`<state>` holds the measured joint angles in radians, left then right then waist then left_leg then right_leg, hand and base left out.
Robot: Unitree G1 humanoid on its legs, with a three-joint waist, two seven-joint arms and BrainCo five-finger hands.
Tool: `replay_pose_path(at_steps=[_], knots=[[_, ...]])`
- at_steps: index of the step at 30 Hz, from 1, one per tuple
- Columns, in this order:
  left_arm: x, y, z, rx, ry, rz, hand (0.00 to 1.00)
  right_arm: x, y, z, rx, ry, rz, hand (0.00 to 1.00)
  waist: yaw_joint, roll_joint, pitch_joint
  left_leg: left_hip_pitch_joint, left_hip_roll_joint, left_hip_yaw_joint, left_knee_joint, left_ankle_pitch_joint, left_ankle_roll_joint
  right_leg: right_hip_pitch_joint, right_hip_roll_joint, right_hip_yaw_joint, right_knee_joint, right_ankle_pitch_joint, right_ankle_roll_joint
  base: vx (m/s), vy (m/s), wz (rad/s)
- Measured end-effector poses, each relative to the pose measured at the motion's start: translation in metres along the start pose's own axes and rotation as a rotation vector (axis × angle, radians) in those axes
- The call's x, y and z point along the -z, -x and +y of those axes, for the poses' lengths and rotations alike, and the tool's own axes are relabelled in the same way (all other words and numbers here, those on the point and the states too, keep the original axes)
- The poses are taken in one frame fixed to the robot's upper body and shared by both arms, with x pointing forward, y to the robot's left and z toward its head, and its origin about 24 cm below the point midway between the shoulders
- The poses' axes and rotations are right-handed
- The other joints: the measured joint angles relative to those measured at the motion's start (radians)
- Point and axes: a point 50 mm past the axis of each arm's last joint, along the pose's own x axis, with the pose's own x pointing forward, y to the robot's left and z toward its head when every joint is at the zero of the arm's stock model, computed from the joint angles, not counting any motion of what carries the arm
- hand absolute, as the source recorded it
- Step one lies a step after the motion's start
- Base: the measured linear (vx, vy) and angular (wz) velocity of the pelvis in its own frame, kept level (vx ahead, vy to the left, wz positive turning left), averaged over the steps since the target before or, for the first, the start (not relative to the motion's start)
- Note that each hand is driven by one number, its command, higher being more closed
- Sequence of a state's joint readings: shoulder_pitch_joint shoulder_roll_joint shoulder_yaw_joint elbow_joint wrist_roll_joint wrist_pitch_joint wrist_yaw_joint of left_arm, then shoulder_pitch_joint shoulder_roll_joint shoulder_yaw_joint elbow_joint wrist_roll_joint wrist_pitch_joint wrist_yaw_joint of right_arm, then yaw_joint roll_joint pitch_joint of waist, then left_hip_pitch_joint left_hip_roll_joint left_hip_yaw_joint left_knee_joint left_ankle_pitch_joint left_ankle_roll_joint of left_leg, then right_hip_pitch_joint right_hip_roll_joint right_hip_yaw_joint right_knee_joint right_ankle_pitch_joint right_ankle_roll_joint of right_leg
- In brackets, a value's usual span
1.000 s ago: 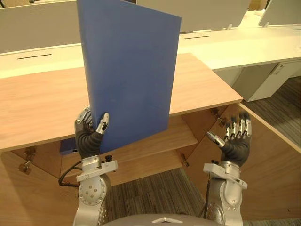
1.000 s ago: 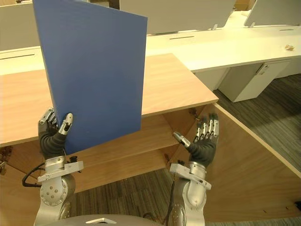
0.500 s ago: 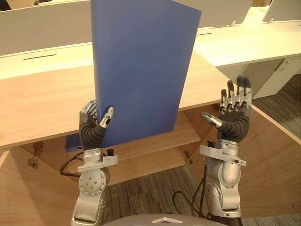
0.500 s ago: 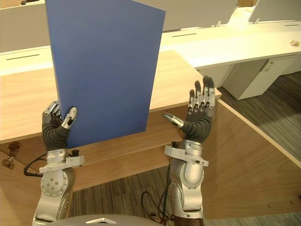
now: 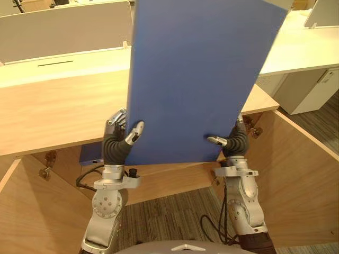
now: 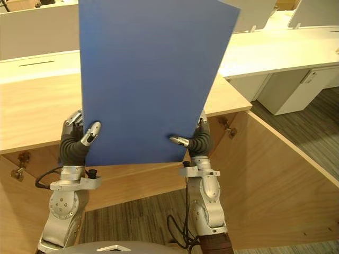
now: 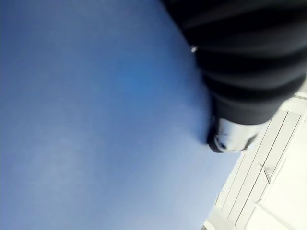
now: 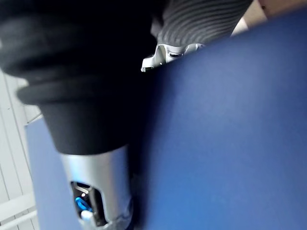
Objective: Walk over to the cabinet, pick up the folder, carry it to the office cabinet, place the folder inside the office cabinet, then close the office cabinet door
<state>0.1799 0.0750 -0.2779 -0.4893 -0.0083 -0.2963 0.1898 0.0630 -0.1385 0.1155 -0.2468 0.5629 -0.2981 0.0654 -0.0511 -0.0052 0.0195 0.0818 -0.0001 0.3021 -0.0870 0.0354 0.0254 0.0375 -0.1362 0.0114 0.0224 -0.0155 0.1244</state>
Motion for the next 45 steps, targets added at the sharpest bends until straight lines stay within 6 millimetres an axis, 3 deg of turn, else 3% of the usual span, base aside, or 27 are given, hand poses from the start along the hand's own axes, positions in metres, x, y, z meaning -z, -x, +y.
replay_pose_path(at_steps=[2,3,10,19,20,27,32,37,45], knots=[[0.0,0.0,0.0,0.01,-0.002,0.001,1.0,0.001,0.0,0.0,-0.017,-0.025,0.008,0.0,0.002,-0.001,-0.001,-0.002,0.0,-0.001,0.0,0.003,0.002,-0.002,0.0,0.0,-0.001,0.0,0.0,-0.04,-0.008,0.01],[0.0,0.0,0.0,0.016,0.004,0.002,1.0,0.004,0.0,0.0,-0.033,-0.032,0.02,1.0,0.005,-0.004,-0.003,-0.005,-0.001,-0.001,0.0,0.007,0.002,-0.006,-0.001,0.0,-0.002,0.0,0.0,-0.05,-0.005,0.02],[0.001,0.001,0.002,0.054,-0.013,0.011,1.0,0.013,0.0,-0.002,-0.138,-0.049,0.113,1.0,0.02,-0.035,-0.024,-0.013,-0.003,-0.007,0.0,0.017,0.002,-0.01,-0.003,-0.005,-0.003,0.001,-0.001,-0.02,-0.002,0.01],[0.001,0.0,0.008,0.055,-0.034,0.01,1.0,0.017,0.001,0.003,-0.178,-0.072,0.13,1.0,0.024,-0.048,-0.04,-0.018,-0.004,-0.017,0.0,0.025,0.003,-0.01,-0.005,-0.015,-0.002,-0.003,-0.009,-0.01,-0.002,0.03],[0.001,0.0,0.01,0.055,-0.044,0.009,0.0,0.018,0.001,0.003,-0.177,-0.075,0.129,1.0,0.024,-0.05,-0.046,-0.02,-0.004,-0.023,0.0,0.027,0.003,-0.01,-0.005,-0.02,-0.002,-0.003,-0.009,-0.02,-0.005,0.11],[-0.001,-0.001,0.021,-0.005,-0.07,-0.017,0.0,0.021,0.0,0.009,-0.156,-0.102,0.112,1.0,0.03,-0.051,-0.051,-0.023,-0.004,-0.032,0.0,0.033,0.002,-0.006,-0.006,-0.029,-0.001,-0.001,-0.012,-0.03,-0.003,0.05],[0.009,0.003,0.046,-0.173,-0.121,0.018,0.0,0.02,0.001,0.006,-0.083,-0.11,0.079,1.0,0.029,-0.051,-0.051,-0.028,-0.004,-0.058,0.0,0.037,-0.002,0.002,-0.007,-0.056,0.0,-0.003,-0.012,-0.02,-0.003,0.15],[0.029,0.039,0.1,-0.458,-0.263,0.191,0.0,0.013,0.01,-0.017,0.071,-0.072,0.049,1.0,0.038,-0.049,-0.052,-0.028,-0.005,-0.082,0.0,0.037,-0.007,0.018,-0.009,-0.081,-0.003,-0.006,-0.013,-0.01,-0.003,0.13],[0.047,0.078,0.126,-0.615,-0.333,0.387,0.0,0.005,0.011,-0.024,0.13,0.054,0.027,1.0,0.044,-0.043,-0.047,-0.031,-0.004,-0.093,0.0,0.037,-0.008,0.024,-0.01,-0.095,-0.003,-0.011,-0.011,-0.01,0.0,0.06]])
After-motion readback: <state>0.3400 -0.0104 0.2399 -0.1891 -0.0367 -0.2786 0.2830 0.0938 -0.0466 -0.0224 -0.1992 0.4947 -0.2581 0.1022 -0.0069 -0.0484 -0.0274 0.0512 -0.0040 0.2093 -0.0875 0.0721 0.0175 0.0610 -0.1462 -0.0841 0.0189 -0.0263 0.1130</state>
